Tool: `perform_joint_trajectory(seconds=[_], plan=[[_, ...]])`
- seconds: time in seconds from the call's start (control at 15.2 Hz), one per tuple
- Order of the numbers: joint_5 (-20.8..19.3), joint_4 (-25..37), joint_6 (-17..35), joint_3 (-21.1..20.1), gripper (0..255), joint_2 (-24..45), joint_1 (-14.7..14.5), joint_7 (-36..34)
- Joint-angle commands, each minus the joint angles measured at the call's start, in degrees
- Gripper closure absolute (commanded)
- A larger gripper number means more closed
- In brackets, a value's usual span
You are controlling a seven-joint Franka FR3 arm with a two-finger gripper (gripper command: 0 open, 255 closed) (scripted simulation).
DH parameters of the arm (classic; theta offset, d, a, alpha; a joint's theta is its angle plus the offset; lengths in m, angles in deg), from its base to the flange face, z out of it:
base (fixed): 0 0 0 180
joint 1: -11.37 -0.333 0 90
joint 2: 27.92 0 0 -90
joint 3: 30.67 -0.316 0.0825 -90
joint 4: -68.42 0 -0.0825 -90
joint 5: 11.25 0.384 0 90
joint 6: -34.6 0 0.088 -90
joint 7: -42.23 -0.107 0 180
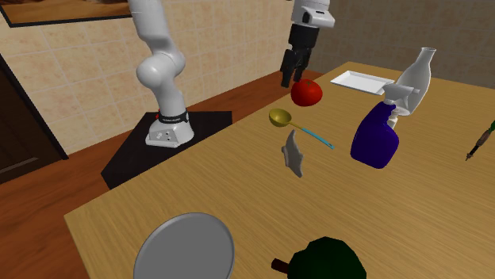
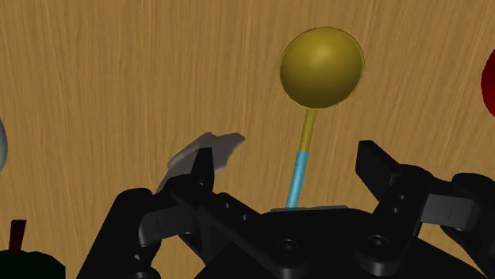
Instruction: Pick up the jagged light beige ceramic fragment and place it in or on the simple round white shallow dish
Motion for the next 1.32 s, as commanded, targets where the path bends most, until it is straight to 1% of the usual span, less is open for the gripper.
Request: perform_joint_trajectory(seconds=[0.0, 0.46, 0.92, 1.25], plan=[[0.44, 2.79, 0.23, 1.26, 0, 4.06, 1.21, -0.79], [3.07, 13.93, -1.16, 4.91, 0, 17.61, 5.59, -3.71], [6.4, 25.88, -4.17, 7.77, 0, 30.3, 10.96, -6.39], [6.29, 21.46, -0.16, 7.78, 0, 29.89, 10.88, -6.46]])
